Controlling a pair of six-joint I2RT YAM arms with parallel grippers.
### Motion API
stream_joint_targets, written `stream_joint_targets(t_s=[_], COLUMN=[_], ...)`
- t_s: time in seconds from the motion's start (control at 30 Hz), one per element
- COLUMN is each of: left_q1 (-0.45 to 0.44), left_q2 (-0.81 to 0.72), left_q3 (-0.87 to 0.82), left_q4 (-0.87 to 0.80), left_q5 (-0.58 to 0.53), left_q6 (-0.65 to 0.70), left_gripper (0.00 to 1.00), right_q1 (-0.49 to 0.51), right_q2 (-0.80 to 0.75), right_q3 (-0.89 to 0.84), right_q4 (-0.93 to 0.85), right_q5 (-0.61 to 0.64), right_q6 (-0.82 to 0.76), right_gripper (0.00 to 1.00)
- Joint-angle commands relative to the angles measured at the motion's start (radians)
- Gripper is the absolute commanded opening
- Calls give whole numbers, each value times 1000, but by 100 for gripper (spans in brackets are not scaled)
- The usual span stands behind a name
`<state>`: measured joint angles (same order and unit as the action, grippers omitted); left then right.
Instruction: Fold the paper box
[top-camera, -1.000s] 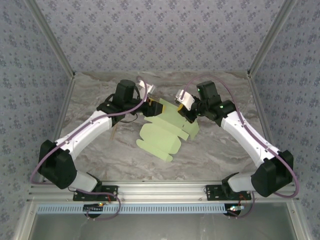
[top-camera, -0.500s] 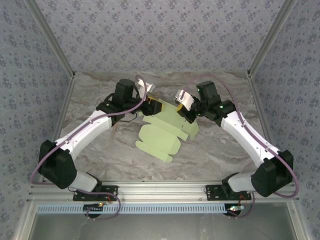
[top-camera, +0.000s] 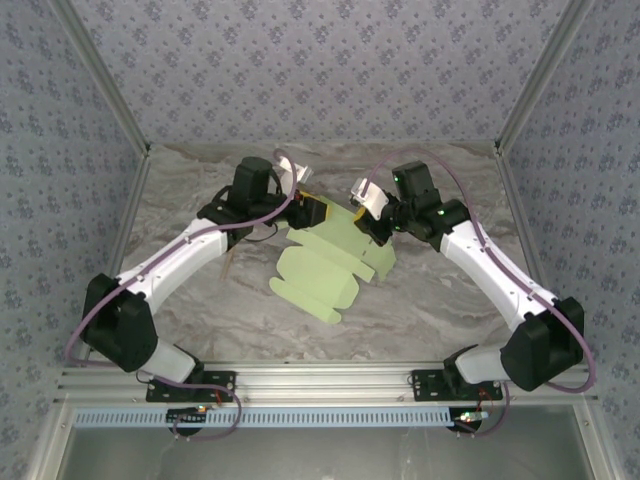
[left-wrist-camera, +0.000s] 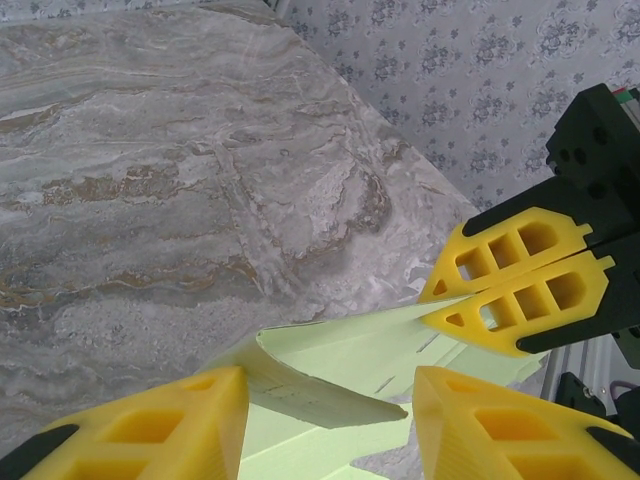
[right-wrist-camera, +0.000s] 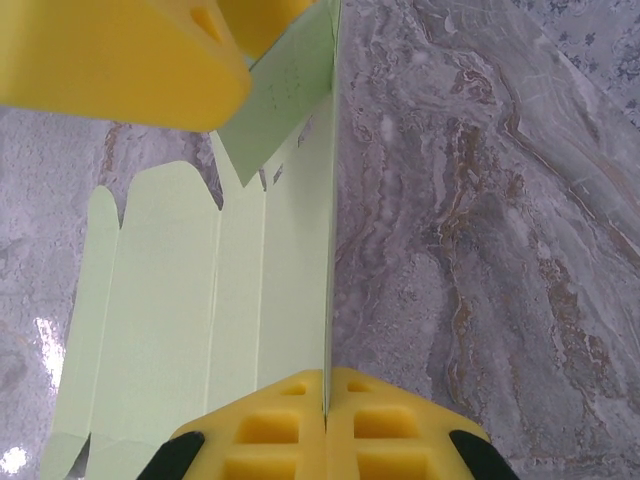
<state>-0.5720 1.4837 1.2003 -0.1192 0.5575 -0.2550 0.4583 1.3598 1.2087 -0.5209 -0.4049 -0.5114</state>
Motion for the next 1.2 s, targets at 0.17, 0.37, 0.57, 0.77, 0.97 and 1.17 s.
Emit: stream_joint_targets(t_s=[0.17, 0.37, 0.57, 0.77, 0.97, 1.17], left_q1=[-18, 14, 59, 78, 72, 43], left_q2=[-4, -69, -197, -293, -249, -187], left_q3=[25, -28, -190, -371, -417, -381], left_q4=[13, 1, -2, 90, 195, 207], left_q5=[47, 33, -8, -20, -2, -89], left_q6=[8, 10, 9, -30, -20, 63], left_gripper=[47, 48, 52, 54, 54, 54], right_q1=[2, -26, -59, -99, -128, -144], right_q2=[0, -14, -27, -22, -5, -2], right_q3=[5, 3, 17, 60, 115, 143], right_q4=[37, 12, -22, -75, -141, -184], right_q5=[-51, -19, -7, -58, -127, -163], right_q6=[17, 22, 37, 79, 138, 170], right_gripper=[0, 0, 0, 0, 0, 0])
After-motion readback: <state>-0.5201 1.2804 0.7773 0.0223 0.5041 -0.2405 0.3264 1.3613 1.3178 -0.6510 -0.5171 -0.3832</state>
